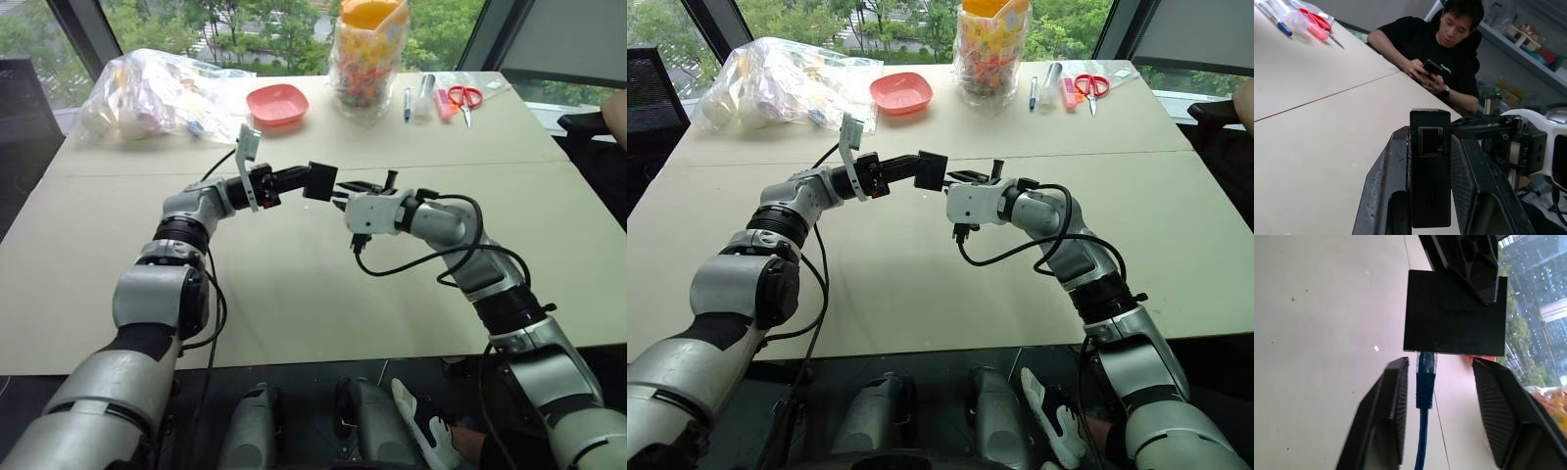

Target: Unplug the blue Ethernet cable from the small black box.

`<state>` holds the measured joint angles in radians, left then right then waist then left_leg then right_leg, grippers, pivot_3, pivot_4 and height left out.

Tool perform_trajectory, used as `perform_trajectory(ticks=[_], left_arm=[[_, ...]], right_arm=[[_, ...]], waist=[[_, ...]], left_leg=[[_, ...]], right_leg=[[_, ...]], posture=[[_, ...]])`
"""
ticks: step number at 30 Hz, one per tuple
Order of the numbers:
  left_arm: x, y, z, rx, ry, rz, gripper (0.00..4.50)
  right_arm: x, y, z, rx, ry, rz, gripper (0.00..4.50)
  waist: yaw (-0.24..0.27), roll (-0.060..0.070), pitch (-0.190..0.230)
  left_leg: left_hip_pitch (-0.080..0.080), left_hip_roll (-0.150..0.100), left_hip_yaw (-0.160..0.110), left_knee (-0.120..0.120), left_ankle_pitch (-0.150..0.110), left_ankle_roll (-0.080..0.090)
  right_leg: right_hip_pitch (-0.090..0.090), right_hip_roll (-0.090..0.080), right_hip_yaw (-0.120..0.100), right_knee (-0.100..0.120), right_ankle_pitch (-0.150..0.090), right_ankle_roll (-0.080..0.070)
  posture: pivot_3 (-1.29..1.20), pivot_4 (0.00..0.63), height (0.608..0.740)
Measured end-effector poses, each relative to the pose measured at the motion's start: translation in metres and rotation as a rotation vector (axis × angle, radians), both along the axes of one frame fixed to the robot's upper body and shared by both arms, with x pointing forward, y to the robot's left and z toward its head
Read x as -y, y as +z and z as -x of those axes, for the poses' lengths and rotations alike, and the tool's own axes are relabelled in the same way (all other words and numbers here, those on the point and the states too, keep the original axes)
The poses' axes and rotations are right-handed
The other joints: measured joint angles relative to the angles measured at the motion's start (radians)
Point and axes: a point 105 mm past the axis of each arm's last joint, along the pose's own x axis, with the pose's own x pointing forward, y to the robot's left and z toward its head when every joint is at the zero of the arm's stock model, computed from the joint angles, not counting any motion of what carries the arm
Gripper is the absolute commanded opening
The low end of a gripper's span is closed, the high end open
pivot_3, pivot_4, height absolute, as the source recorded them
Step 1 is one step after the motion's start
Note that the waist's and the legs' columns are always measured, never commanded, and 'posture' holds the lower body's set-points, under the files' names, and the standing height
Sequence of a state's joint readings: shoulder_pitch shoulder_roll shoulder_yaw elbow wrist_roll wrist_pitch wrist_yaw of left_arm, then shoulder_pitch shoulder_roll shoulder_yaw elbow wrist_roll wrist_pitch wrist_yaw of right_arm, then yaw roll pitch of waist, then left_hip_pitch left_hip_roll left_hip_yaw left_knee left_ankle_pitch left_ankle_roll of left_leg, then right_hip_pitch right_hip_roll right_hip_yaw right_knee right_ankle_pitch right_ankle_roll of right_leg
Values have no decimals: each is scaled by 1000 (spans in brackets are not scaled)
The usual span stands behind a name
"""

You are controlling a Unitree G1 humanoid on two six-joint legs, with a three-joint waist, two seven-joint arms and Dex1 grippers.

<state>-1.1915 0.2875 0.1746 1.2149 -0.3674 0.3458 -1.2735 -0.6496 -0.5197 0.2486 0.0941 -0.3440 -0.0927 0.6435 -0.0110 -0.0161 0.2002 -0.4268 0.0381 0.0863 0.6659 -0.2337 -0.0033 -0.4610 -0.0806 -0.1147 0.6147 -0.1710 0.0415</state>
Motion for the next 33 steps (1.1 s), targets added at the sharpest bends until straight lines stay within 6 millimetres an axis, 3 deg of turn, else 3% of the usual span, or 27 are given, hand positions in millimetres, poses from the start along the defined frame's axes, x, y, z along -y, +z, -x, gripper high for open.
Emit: perform_trajectory(ticks=[1, 2, 4, 5, 7, 11, 14, 23, 31, 33], left_arm=[[-3, 0, 0, -12, 9, 16, 485], [-7, -1, -1, -24, 24, 30, 485], [-14, 2, -2, -51, 40, 86, 485], [-18, 6, -2, -67, 42, 136, 485], [-19, 16, 0, -86, 26, 212, 485], [-24, 32, 5, -129, -18, 356, 485], [-23, 27, 13, -189, -71, 414, 485], [-12, 29, 35, -222, -161, 455, 485], [-7, 30, 42, -227, -177, 468, 485], [-5, 31, 43, -226, -183, 467, 485]], right_arm=[[8, -1, 3, -46, -39, -91, 3543], [13, -3, 5, -93, -67, -177, 3543], [20, -7, 15, -273, -116, -514, 3543], [19, -8, 23, -402, -110, -750, 3543], [11, -6, 37, -586, -45, -1032, 3543], [5, -4, 50, -796, 36, -1283, 3543], [-2, -3, 51, -888, 67, -1464, 3543], [-12, 13, 43, -938, 133, -1607, 3543], [-16, 17, 43, -962, 178, -1605, 3543], [-17, 20, 42, -961, 193, -1608, 3030]], waist=[[1, -1, 0], [0, -1, 0], [0, -1, 0], [-1, -1, 0], [-3, -1, 0], [-2, 0, -1], [-3, 0, -1], [-2, 0, -1], [-2, 0, -1], [-3, 0, -1]], left_leg=[[0, 0, -1, 0, 0, 0], [0, 0, -1, 0, 0, 0], [0, 1, -4, 0, 0, 0], [0, 1, -4, 0, 0, 0], [0, 3, -4, 1, 0, 0], [2, 5, -5, 2, 0, 0], [2, 6, -5, 1, 0, 0], [1, 5, -4, 1, 0, 0], [1, 5, -4, 1, 0, 0], [1, 5, -4, 1, 0, 0]], right_leg=[[1, 0, -1, 0, 0, 0], [1, 0, -1, 0, 0, 0], [1, 0, -1, 0, 0, 0], [0, 0, -1, 1, 2, -3], [0, 0, -1, 2, 3, -4], [2, 0, -1, 1, 1, -2], [1, 1, -1, 1, 1, -2], [1, 1, 0, 1, 2, -3], [1, 1, 0, 1, 1, -2], [1, 1, 0, 1, 1, -2]], posture=[[0, 150, 740], [0, 150, 740], [0, 150, 740], [0, 150, 740], [0, 150, 740], [0, 150, 740], [0, 150, 740], [0, 150, 740], [0, 150, 740], [0, 150, 740]])
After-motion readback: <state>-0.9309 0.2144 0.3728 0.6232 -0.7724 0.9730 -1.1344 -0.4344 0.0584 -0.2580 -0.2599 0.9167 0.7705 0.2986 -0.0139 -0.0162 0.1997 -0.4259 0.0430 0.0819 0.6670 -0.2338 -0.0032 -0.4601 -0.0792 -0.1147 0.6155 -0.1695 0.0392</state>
